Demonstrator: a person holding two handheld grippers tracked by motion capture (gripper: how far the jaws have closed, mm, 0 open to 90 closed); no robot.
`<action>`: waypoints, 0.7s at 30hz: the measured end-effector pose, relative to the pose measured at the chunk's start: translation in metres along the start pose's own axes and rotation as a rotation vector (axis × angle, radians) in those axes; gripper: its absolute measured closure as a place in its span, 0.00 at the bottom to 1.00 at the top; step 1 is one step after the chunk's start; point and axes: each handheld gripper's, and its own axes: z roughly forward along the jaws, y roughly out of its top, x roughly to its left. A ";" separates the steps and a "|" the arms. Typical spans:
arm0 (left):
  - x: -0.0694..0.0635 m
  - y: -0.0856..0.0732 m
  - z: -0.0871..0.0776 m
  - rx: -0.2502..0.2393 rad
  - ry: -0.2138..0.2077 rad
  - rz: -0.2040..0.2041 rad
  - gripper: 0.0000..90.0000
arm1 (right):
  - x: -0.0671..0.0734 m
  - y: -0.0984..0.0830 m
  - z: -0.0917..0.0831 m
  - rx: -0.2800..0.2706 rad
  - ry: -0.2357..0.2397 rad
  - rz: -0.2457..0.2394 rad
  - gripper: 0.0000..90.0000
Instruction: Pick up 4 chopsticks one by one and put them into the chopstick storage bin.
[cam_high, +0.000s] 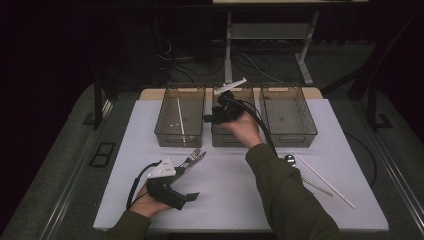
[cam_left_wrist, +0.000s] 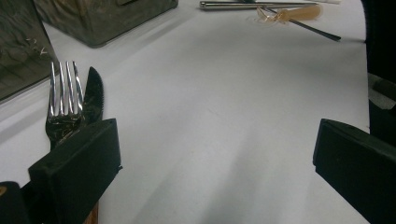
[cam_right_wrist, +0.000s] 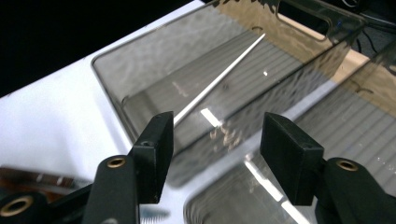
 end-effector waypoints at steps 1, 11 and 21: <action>0.000 0.000 0.001 0.001 0.002 0.000 0.00 | -0.001 -0.003 -0.004 0.000 0.009 -0.006 0.48; 0.000 0.000 0.001 0.010 0.006 0.001 0.00 | -0.008 -0.030 -0.040 0.005 0.017 -0.038 0.43; -0.001 0.000 0.002 0.013 0.011 0.003 0.00 | -0.015 -0.057 -0.080 -0.033 0.010 -0.043 0.43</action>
